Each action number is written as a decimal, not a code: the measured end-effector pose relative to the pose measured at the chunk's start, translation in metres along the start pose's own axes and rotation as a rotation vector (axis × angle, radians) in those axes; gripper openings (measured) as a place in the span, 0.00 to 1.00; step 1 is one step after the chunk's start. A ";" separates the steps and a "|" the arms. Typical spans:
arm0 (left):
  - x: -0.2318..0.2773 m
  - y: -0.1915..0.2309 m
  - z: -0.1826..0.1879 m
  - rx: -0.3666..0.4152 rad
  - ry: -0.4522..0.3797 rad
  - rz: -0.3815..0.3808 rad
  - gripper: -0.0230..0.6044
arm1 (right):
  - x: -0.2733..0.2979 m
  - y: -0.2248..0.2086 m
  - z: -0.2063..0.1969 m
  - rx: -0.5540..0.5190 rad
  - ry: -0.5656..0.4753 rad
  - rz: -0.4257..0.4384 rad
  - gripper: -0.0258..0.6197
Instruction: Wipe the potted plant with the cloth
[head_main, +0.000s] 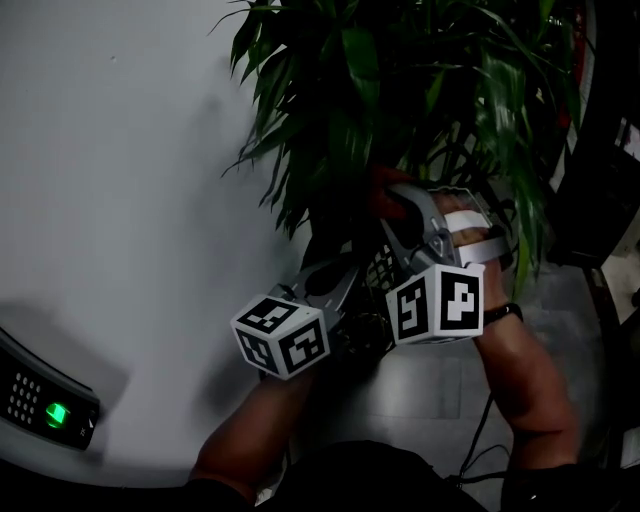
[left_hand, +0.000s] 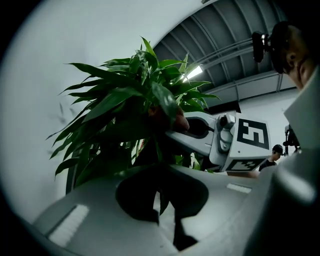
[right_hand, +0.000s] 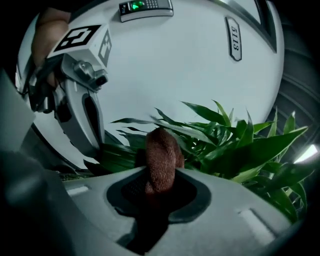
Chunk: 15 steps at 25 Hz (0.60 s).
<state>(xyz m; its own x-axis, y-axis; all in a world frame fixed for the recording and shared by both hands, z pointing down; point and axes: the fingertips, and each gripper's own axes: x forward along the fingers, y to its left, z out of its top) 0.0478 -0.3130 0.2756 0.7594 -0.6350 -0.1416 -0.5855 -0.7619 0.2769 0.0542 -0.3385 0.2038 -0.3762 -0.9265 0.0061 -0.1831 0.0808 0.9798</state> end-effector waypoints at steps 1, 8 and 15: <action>0.000 -0.001 0.001 0.001 0.000 -0.001 0.07 | -0.002 0.007 0.001 0.009 -0.003 0.020 0.15; 0.000 -0.002 0.003 -0.004 -0.001 -0.002 0.07 | -0.014 0.050 0.000 0.079 -0.015 0.146 0.15; 0.000 -0.001 0.003 -0.002 0.012 0.003 0.07 | -0.027 0.073 0.005 0.128 -0.026 0.245 0.15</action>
<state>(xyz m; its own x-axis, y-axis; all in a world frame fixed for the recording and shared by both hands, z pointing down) 0.0475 -0.3121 0.2721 0.7609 -0.6360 -0.1290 -0.5874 -0.7595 0.2796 0.0463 -0.3052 0.2741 -0.4466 -0.8639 0.2331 -0.1963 0.3488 0.9164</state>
